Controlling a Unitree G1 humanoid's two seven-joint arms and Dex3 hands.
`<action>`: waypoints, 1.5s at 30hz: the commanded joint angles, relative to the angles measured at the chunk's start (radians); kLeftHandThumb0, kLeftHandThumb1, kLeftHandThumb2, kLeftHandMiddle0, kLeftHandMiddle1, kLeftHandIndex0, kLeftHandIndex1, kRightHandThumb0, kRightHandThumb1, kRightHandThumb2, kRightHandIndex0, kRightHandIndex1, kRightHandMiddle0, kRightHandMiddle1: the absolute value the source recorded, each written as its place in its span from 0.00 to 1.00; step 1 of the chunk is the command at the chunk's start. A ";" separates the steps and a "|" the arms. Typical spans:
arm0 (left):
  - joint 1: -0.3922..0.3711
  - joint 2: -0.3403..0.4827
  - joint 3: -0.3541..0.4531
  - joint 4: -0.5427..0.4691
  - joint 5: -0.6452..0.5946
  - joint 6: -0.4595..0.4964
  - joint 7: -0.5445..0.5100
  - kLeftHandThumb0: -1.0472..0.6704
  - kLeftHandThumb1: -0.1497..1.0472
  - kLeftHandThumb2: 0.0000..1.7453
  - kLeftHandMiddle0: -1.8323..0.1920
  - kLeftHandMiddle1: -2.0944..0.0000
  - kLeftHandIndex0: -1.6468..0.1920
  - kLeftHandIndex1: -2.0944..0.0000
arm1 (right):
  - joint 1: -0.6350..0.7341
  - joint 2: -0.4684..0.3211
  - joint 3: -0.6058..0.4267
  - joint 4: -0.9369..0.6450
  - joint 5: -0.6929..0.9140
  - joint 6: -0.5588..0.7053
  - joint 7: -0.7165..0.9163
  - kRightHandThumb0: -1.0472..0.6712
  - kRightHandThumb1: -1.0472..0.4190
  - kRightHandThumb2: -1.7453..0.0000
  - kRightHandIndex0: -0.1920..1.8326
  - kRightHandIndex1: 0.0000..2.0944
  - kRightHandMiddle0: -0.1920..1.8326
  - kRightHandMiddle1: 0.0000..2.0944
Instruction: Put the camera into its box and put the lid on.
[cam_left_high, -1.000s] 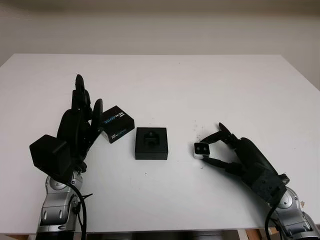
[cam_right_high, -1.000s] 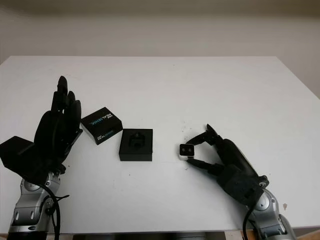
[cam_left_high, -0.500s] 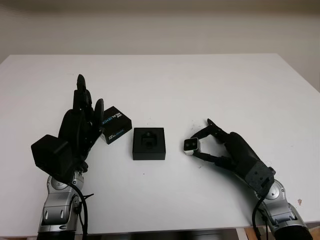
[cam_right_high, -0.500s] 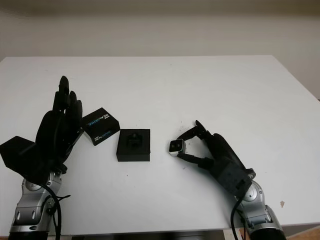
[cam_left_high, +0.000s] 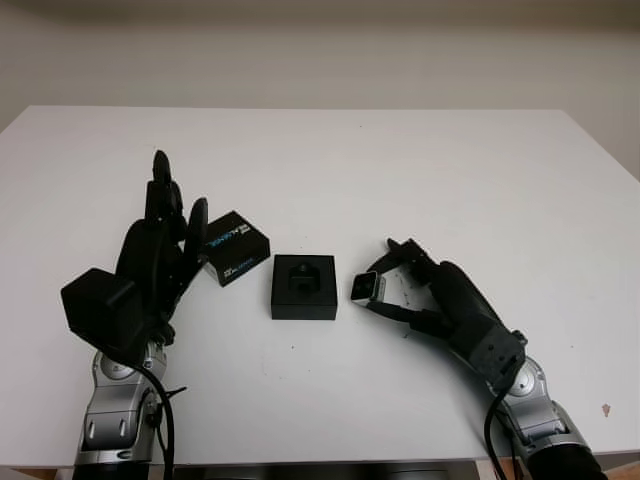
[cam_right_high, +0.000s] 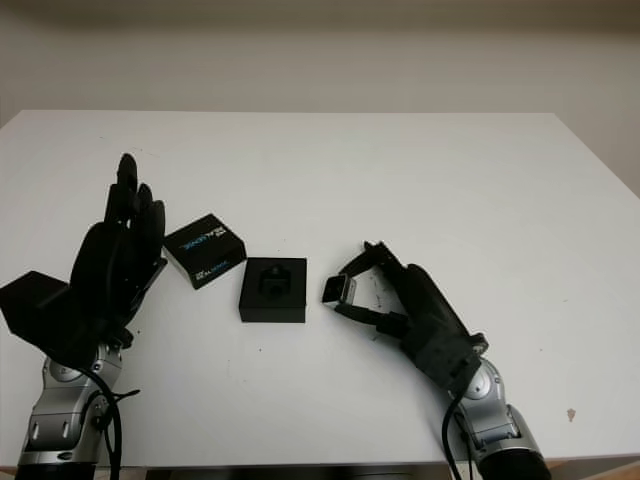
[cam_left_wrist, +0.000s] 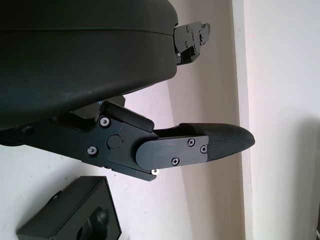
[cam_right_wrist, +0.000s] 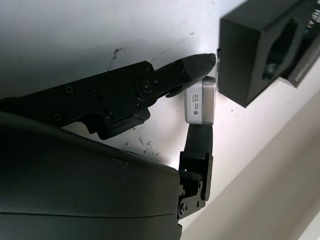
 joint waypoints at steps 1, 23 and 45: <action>-0.010 0.006 0.005 -0.014 -0.006 -0.005 -0.001 0.17 1.00 0.29 1.00 1.00 1.00 1.00 | 0.025 -0.006 0.018 0.013 -0.022 -0.005 -0.011 0.36 0.00 0.95 0.27 0.01 0.15 0.82; 0.000 0.013 0.008 -0.029 -0.008 0.008 -0.010 0.16 1.00 0.29 1.00 1.00 1.00 1.00 | 0.042 0.003 0.010 -0.061 -0.026 0.093 -0.063 0.31 0.01 0.97 0.23 0.01 0.16 0.69; -0.002 0.015 0.012 -0.034 -0.015 0.020 -0.014 0.17 1.00 0.28 1.00 1.00 1.00 1.00 | 0.060 -0.004 0.028 -0.115 -0.063 0.167 -0.026 0.27 0.05 0.97 0.15 0.02 0.19 0.32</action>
